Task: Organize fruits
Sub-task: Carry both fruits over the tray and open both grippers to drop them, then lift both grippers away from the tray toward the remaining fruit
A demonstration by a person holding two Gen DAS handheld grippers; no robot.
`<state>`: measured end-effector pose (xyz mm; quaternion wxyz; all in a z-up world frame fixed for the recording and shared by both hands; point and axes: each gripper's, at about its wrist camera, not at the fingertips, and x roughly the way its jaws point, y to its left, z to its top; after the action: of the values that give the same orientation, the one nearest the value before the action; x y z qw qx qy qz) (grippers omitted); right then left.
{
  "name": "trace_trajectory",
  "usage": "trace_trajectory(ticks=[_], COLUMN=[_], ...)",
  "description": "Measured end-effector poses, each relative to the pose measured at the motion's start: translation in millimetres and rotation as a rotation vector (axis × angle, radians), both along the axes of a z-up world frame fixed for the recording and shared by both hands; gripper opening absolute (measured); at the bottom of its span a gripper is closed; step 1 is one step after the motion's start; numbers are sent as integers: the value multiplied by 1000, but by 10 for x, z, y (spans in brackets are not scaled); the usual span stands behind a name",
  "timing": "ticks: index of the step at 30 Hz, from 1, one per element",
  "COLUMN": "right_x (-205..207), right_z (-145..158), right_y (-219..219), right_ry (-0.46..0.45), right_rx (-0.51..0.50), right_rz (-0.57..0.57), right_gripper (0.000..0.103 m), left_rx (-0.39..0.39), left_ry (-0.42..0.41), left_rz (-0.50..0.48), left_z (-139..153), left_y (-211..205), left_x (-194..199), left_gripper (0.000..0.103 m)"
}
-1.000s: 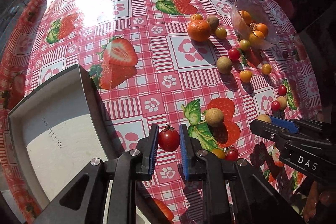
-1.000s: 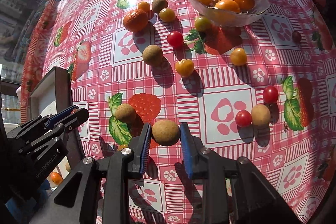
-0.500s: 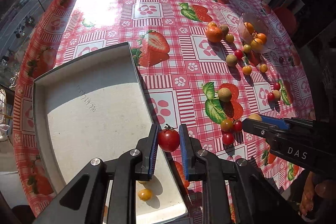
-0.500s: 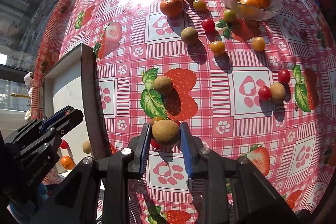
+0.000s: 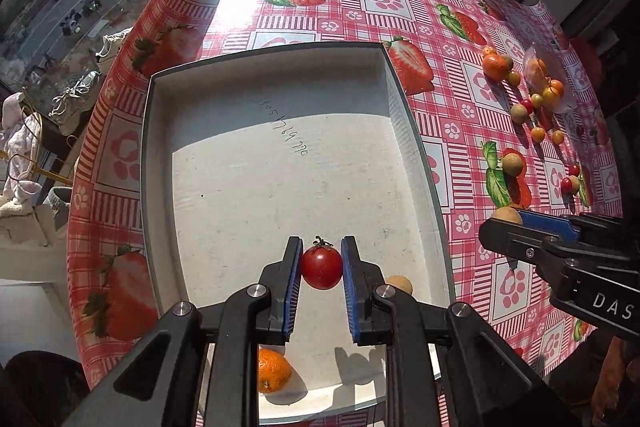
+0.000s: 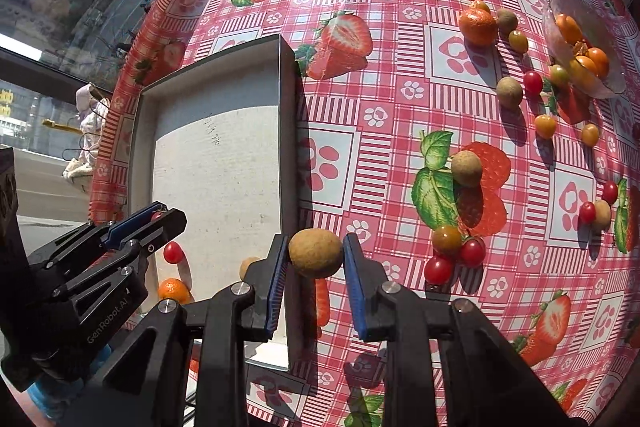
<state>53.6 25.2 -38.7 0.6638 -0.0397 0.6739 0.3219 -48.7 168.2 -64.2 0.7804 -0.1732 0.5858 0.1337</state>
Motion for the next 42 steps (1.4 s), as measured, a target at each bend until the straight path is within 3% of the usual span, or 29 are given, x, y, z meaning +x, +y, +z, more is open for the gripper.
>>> trace_trajectory(ticks=[12, 25, 28, 30, 32, 36, 39, 42], right_x=[-281, -306, -346, -347, -350, -373, -354, -322], right_z=[-193, -507, -522, -524, -526, -531, -490, -402], right_y=[630, 895, 979, 982, 964, 973, 960, 911], right_ry=[14, 4, -9, -13, -8, 3, 18, 43], right_rx=[-11, -102, -108, -112, -106, -91, -72, -30], right_rz=[119, 191, 197, 198, 199, 204, 185, 152], right_gripper=[30, 30, 30, 31, 31, 43, 55, 68], left_rx=[36, 44, 46, 61, 55, 69, 38, 64], left_ry=[50, 68, 77, 81, 81, 98, 85, 90], left_rz=[-13, -2, 18, 46, 63, 73, 92, 102], left_z=[-342, -472, -475, -478, -482, -466, -421, -350], left_y=[169, 260, 285, 342, 400, 459, 516, 539], left_x=[14, 2, 3, -44, -94, -152, -213, -251], left_gripper=[21, 21, 38, 58, 62, 62, 62, 62])
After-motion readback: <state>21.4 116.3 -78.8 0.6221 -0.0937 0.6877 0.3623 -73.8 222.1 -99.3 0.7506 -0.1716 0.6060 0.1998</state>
